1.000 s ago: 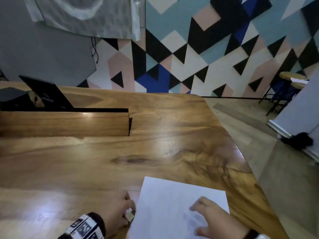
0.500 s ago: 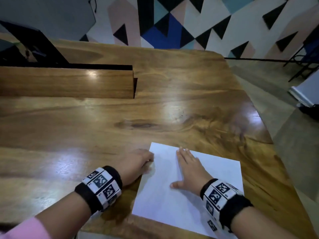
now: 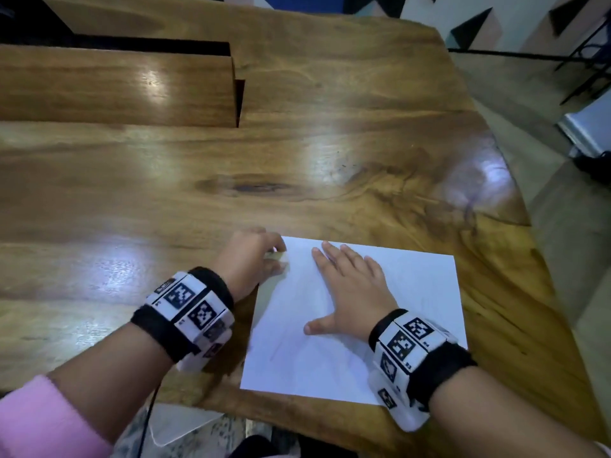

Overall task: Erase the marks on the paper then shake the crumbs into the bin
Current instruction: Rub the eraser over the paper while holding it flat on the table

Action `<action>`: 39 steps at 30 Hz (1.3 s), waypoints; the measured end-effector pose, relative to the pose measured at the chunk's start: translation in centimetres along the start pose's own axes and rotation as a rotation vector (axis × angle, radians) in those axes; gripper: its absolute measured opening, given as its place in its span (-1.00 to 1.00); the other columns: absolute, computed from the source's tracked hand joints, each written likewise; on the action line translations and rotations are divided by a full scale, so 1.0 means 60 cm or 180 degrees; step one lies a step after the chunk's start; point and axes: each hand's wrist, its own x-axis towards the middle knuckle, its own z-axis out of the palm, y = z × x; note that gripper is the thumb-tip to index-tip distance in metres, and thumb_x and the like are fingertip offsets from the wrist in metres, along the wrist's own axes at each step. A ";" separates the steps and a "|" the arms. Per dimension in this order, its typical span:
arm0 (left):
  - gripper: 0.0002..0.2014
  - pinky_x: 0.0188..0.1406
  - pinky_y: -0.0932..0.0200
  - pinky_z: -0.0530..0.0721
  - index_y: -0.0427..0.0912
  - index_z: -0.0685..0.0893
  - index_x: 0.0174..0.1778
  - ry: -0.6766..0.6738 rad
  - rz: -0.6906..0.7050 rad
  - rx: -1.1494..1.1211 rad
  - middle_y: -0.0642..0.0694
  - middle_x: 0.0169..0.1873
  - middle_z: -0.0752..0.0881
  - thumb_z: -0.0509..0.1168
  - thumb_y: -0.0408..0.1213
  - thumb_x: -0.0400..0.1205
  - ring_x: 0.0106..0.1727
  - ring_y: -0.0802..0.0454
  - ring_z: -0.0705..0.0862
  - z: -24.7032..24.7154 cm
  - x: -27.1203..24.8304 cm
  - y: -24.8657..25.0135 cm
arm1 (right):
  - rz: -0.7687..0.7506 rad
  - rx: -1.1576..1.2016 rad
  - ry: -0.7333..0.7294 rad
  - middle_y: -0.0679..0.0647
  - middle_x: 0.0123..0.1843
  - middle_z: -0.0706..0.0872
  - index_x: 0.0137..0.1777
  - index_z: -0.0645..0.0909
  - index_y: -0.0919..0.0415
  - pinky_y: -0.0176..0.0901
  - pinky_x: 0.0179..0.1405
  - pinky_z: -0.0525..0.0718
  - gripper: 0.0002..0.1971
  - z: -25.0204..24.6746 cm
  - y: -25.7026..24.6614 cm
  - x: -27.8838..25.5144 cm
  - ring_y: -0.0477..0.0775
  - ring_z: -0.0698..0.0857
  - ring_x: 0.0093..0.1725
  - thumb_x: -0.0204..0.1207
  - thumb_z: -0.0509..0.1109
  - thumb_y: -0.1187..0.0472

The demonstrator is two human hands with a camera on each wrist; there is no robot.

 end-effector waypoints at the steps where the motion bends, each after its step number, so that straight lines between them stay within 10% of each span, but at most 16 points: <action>1: -0.71 -0.08 0.17 0.45 -0.19 0.66 0.07 -0.0011 -0.0042 0.0045 -0.23 0.03 0.68 0.43 -0.26 0.43 0.05 -0.16 0.62 0.002 0.017 0.001 | 0.0012 -0.0009 0.0011 -0.17 0.68 -0.27 0.65 -0.27 -0.08 0.15 0.61 -0.19 0.22 -0.002 -0.001 0.001 -0.01 -0.26 0.66 0.17 0.43 -0.43; 24: -0.76 -0.17 0.20 0.50 -0.17 0.70 -0.07 -0.0507 -0.0104 0.0504 -0.03 -0.22 0.62 0.49 -0.21 0.38 -0.14 0.01 0.57 0.021 0.034 0.015 | 0.0086 -0.0137 0.0040 -0.17 0.67 -0.15 0.64 -0.23 -0.17 0.13 0.49 0.02 0.13 -0.009 -0.002 0.009 0.01 -0.10 0.62 0.22 0.37 -0.46; 39: -0.74 -0.15 0.22 0.51 -0.21 0.74 -0.08 0.0008 -0.0327 0.0149 -0.16 -0.08 0.77 0.52 -0.28 0.33 -0.15 0.00 0.60 0.009 0.048 0.026 | -0.0010 -0.0243 0.0097 -0.15 0.66 -0.09 0.64 -0.21 -0.18 0.15 0.43 0.10 0.12 -0.009 0.002 0.013 0.04 -0.03 0.59 0.20 0.36 -0.47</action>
